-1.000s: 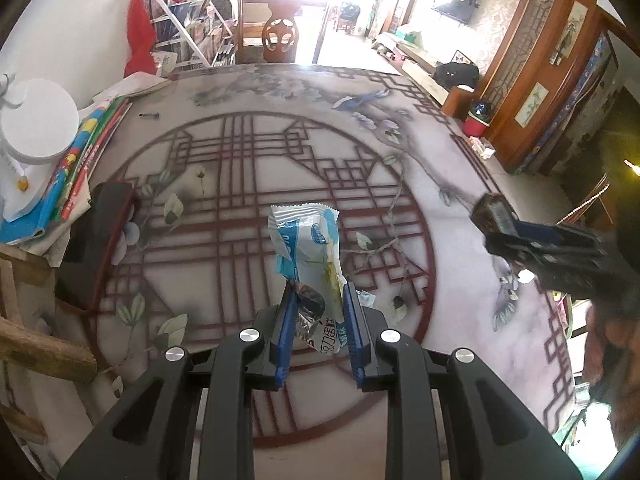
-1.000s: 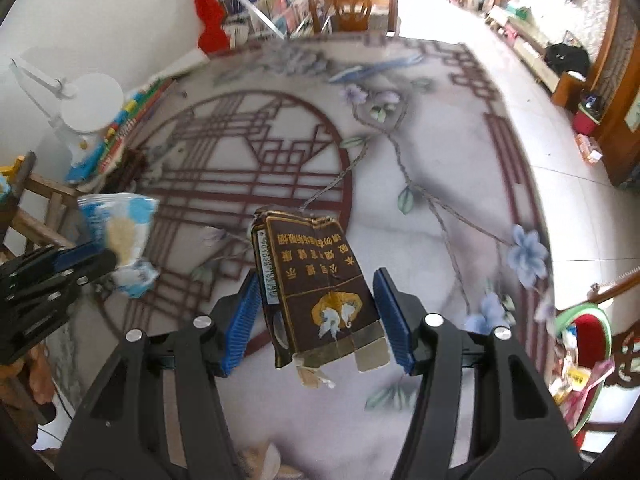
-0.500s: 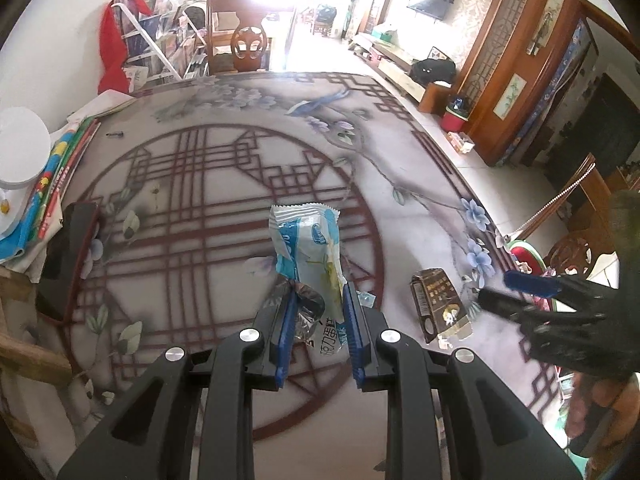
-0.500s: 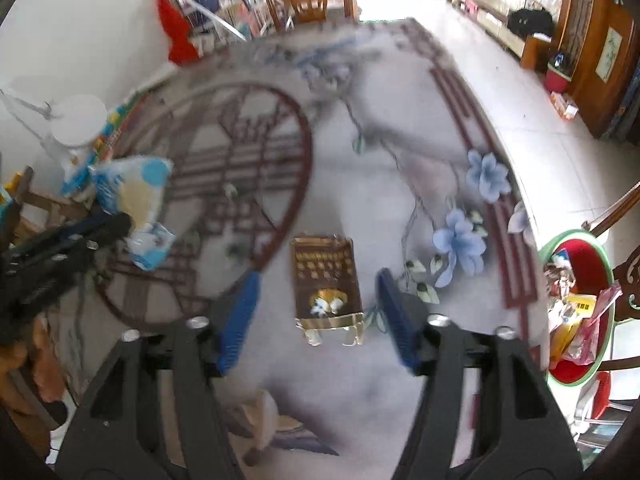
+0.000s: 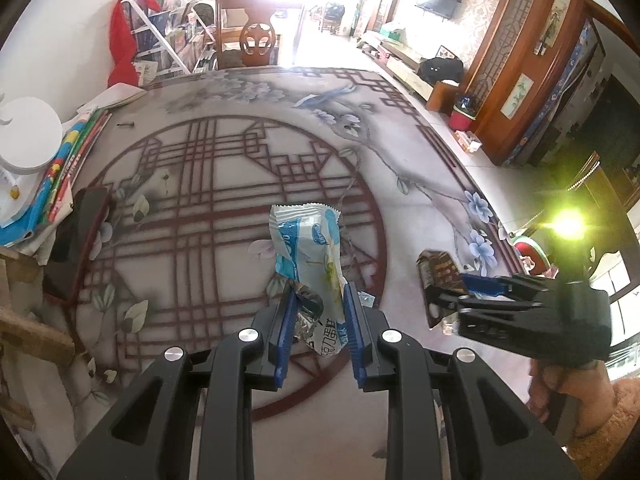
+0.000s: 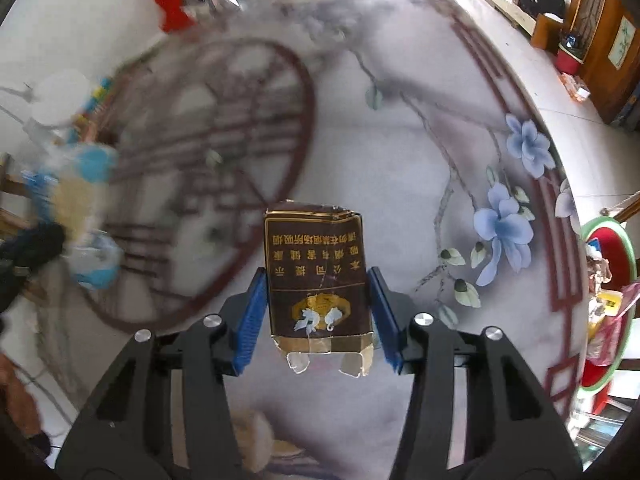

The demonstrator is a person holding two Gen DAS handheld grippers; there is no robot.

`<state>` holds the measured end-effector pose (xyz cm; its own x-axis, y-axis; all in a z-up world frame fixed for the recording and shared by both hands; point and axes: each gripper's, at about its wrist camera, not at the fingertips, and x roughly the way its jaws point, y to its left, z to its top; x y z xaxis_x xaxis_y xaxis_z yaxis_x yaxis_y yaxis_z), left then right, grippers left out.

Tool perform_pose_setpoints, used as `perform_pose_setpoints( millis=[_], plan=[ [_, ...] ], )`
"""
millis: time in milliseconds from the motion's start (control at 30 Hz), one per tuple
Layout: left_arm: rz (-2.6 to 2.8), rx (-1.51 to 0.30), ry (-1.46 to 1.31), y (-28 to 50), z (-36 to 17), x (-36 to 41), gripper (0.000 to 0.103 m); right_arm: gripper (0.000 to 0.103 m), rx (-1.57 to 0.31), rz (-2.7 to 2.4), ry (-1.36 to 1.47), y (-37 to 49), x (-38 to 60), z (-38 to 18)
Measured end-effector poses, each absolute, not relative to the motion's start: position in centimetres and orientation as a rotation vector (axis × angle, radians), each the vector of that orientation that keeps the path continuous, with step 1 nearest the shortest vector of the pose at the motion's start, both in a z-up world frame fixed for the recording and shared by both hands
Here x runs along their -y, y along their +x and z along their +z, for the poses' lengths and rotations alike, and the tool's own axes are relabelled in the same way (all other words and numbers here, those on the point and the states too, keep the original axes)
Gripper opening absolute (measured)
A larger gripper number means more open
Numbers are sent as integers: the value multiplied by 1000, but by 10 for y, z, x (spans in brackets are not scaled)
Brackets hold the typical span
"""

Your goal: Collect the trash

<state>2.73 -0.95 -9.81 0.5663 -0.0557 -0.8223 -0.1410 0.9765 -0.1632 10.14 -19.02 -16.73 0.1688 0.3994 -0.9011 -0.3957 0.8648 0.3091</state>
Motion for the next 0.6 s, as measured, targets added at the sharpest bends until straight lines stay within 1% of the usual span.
perform_pose_setpoints(
  millis=[267, 433, 600],
  plan=[
    [5, -966, -200, 39, -94, 28, 22, 48, -1108, 556, 115, 88, 233, -101],
    [-49, -954, -165, 53, -86, 56, 22, 48, -1053, 484, 140, 87, 269, -82],
    [-102, -938, -137, 68, -76, 89, 22, 48, -1031, 411, 162, 87, 310, -76]
  ],
)
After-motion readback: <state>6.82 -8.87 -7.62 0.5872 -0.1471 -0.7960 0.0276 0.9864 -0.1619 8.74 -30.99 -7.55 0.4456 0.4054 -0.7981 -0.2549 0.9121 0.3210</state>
